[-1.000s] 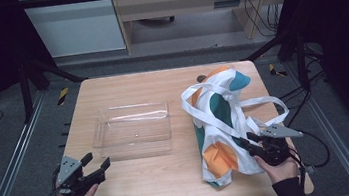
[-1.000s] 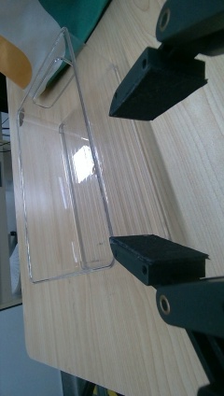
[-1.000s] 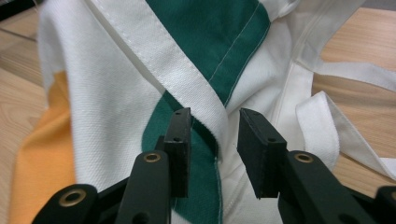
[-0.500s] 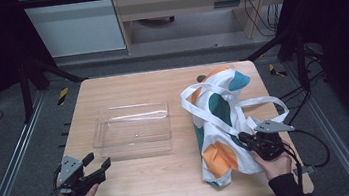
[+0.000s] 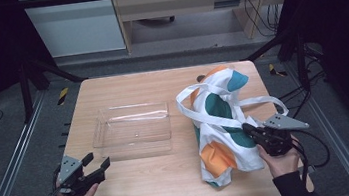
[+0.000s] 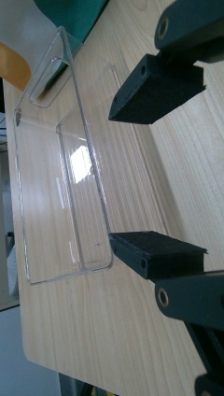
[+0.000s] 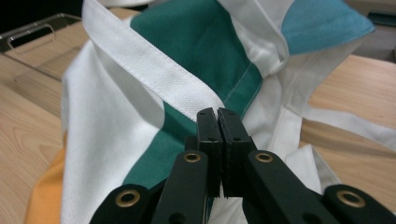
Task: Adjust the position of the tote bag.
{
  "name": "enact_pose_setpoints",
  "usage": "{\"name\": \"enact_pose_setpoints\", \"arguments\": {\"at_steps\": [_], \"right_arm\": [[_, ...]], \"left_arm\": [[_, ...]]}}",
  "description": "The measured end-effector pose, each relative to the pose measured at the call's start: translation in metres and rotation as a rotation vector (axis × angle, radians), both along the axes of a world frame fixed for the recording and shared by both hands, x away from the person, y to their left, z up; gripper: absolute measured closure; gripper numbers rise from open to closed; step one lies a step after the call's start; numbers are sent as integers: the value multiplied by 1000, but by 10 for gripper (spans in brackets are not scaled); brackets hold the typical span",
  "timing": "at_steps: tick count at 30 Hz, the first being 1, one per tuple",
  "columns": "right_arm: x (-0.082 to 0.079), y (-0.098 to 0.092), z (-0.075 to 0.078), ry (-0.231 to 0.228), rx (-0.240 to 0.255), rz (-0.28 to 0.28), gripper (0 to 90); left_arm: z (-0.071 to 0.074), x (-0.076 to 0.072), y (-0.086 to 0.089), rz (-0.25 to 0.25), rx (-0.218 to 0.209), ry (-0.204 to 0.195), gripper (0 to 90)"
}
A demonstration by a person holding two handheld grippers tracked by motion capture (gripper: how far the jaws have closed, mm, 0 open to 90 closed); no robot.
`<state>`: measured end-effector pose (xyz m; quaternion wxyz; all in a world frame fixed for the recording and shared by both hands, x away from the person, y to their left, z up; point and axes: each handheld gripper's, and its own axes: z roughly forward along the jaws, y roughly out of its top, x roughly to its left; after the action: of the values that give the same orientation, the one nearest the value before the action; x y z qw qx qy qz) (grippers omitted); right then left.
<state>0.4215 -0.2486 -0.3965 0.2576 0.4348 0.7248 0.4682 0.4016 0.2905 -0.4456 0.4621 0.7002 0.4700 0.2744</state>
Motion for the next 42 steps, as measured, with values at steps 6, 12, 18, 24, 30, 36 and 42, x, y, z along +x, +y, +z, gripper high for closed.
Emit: {"name": "enact_pose_setpoints", "arguments": {"at_steps": [6,12,18,24,30,36,42], "right_arm": [[-3,1,8,-22,10,15,891],[-2,5,-7,38,-36,31,890],[-3,3,-11,51,-23,15,880],[-8,-5,-1,23,28,23,857],[-21,-16,2,37,66,-40,672],[-29,-16,-11,122,122,-51,487],[-38,-9,-14,132,146,-31,329]], "left_arm": [[0,0,0,2,-1,1,351],[1,-1,1,2,2,1,364],[1,-1,0,-1,7,4,367],[1,-1,0,-1,6,9,367],[1,-2,0,-3,4,8,367],[2,-3,0,-4,-1,6,367],[2,-5,1,-1,-2,2,367]]}}
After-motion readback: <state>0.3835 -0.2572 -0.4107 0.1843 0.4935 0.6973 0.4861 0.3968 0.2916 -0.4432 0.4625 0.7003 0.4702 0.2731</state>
